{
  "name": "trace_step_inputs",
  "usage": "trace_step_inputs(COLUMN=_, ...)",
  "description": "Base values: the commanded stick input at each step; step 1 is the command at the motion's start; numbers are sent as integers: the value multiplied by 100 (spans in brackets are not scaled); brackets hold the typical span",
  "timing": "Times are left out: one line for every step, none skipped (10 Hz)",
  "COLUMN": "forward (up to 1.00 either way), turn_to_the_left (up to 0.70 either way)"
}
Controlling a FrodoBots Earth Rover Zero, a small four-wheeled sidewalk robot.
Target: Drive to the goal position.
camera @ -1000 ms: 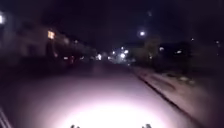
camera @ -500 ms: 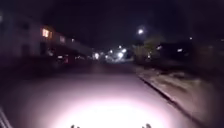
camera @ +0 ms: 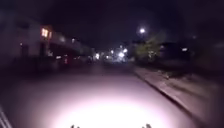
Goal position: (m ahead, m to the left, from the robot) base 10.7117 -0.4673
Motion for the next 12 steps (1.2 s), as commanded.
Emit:
trace_step_inputs(forward=100, turn_to_the_left=-40)
trace_step_inputs(forward=100, turn_to_the_left=-40)
trace_step_inputs(forward=100, turn_to_the_left=-40)
trace_step_inputs(forward=100, turn_to_the_left=-39)
trace_step_inputs(forward=100, turn_to_the_left=-24)
trace_step_inputs(forward=100, turn_to_the_left=-3)
trace_step_inputs(forward=100, turn_to_the_left=0)
trace_step_inputs(forward=100, turn_to_the_left=0)
trace_step_inputs(forward=100, turn_to_the_left=0)
trace_step_inputs(forward=100, turn_to_the_left=0)
trace_step_inputs(forward=100, turn_to_the_left=0)
trace_step_inputs(forward=100, turn_to_the_left=0)
